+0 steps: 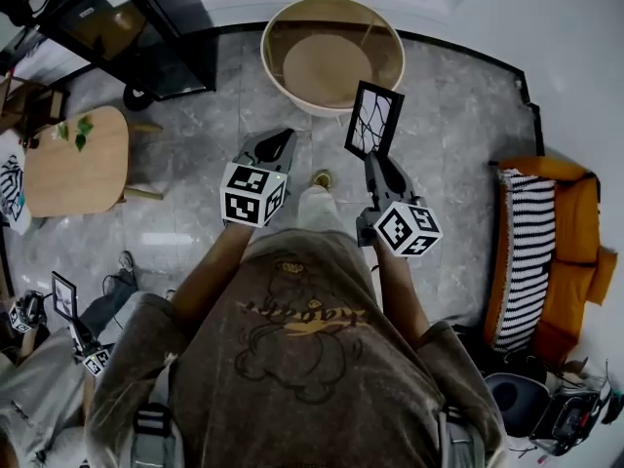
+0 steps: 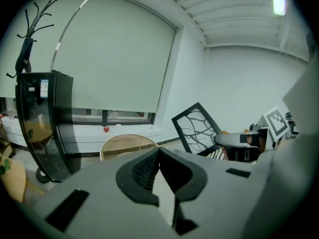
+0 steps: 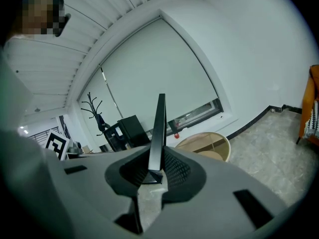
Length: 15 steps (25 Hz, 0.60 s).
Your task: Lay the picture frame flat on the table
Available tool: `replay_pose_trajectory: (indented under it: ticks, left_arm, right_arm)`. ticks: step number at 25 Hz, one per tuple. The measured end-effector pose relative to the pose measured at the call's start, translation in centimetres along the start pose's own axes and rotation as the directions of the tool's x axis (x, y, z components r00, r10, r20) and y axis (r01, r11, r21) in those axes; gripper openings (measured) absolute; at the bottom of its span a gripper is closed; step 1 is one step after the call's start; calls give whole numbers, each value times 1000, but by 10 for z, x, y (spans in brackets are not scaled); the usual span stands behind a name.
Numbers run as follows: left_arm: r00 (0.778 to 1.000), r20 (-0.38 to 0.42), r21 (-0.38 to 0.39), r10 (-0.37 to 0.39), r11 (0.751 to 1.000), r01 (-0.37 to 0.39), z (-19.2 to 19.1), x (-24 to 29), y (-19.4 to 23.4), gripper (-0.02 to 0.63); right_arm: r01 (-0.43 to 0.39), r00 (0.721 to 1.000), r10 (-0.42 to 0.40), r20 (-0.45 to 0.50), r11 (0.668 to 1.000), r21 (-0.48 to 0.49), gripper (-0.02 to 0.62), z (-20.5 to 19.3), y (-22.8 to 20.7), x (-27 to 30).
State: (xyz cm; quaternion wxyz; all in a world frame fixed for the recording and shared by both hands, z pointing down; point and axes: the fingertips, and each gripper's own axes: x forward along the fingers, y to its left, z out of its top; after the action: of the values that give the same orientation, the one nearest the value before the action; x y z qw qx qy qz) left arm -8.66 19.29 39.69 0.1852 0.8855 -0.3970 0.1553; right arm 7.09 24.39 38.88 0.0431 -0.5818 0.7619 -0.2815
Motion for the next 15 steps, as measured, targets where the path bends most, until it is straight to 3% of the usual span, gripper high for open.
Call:
replay_pose_trajectory:
  ticks: [15]
  left_arm:
    - [999, -19, -22, 35, 999, -36, 31, 54, 17, 15]
  right_arm:
    - [-35, 999, 36, -25, 999, 9, 84, 39, -36, 55]
